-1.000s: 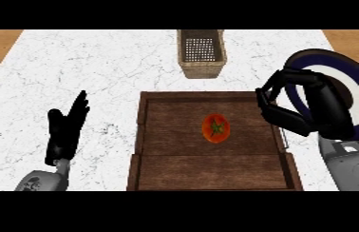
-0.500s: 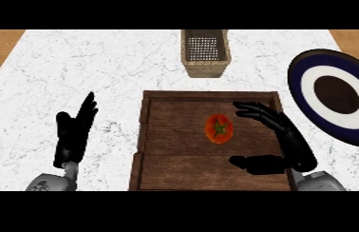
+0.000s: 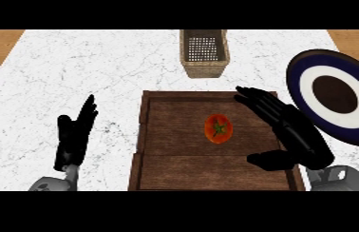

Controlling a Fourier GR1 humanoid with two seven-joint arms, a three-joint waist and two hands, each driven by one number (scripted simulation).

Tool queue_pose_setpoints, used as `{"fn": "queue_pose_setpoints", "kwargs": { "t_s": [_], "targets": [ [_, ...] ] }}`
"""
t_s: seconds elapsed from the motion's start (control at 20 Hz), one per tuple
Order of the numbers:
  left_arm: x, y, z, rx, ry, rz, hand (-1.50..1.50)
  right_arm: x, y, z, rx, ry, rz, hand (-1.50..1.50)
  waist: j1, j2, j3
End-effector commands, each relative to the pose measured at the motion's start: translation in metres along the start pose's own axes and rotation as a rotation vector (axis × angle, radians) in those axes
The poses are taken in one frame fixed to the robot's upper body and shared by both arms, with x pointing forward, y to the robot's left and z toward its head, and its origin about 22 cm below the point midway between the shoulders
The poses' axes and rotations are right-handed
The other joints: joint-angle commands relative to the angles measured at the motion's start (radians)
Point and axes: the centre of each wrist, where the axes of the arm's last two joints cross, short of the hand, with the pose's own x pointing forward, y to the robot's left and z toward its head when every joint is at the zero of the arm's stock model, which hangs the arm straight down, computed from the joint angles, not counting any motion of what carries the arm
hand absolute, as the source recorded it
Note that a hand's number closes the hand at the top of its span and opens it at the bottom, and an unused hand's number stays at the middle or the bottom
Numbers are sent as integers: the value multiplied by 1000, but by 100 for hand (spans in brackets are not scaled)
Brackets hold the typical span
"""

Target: Pick the tomato from the tray and place it in the plate

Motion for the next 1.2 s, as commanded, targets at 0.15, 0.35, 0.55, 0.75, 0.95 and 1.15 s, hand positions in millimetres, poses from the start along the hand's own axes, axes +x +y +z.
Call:
{"fn": "queue_pose_setpoints", "kwargs": {
  "t_s": [0.15, 0.35, 0.55, 0.75, 0.95, 1.15],
  "targets": [
    [12, -1, -3, -19, -17, -1, 0, 34, -7, -19, 271, 159, 131, -150, 8, 2, 1],
    [7, -4, -10, 8, -14, -2, 0, 34, -9, -33, 371, 194, 141, -150, 6, 5, 1],
    [7, 3, 0, -9, -2, -19, 0, 45, -8, -51, 379, 228, 145, -150, 8, 4, 2],
    [6, -9, 1, -16, -2, -5, 0, 49, 25, -48, 403, 226, 154, -150, 7, 4, 2],
    [6, -4, 2, -14, 2, 11, 0, 36, 8, -56, 415, 230, 148, -150, 7, 4, 2],
    [16, 1, 13, -18, -15, 1, 0, 36, 23, -56, 426, 237, 154, -150, 8, 3, 2]
  ]
}}
